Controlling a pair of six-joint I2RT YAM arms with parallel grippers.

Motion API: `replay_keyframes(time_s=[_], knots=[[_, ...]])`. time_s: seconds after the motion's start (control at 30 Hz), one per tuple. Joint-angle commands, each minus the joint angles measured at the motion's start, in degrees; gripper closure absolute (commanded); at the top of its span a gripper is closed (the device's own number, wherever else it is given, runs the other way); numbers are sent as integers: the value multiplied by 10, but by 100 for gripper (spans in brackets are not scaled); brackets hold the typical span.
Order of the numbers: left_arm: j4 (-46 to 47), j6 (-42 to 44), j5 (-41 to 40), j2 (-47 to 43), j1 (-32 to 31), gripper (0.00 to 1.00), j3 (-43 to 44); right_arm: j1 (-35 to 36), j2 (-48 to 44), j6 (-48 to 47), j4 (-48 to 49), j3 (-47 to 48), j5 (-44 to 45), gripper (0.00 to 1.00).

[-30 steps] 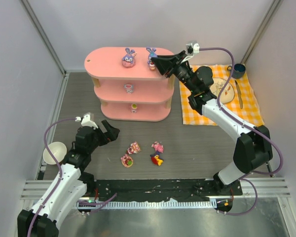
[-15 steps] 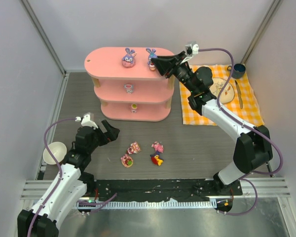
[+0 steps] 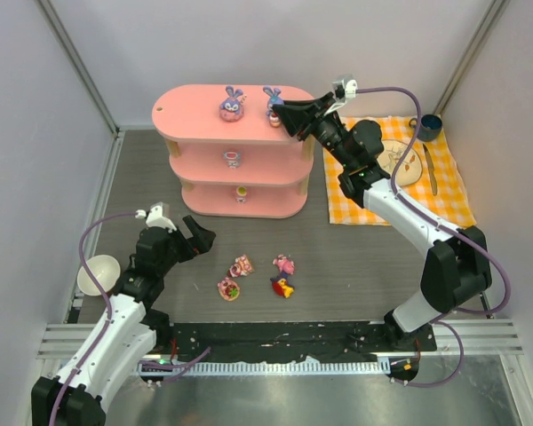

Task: Place and organize the plastic toys onto the shelf

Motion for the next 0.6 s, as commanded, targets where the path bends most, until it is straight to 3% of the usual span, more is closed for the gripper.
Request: replay_keyframes(time_s=[0.0, 0.23, 0.57], knots=[[27, 2, 3, -4, -2, 0, 3, 1, -20, -11, -2, -2, 8, 66], [24, 2, 3, -6, -2, 0, 0, 2, -20, -11, -2, -3, 8, 56], [23, 2, 4, -10, -2, 0, 0, 2, -27, -16, -5, -5, 8, 50]])
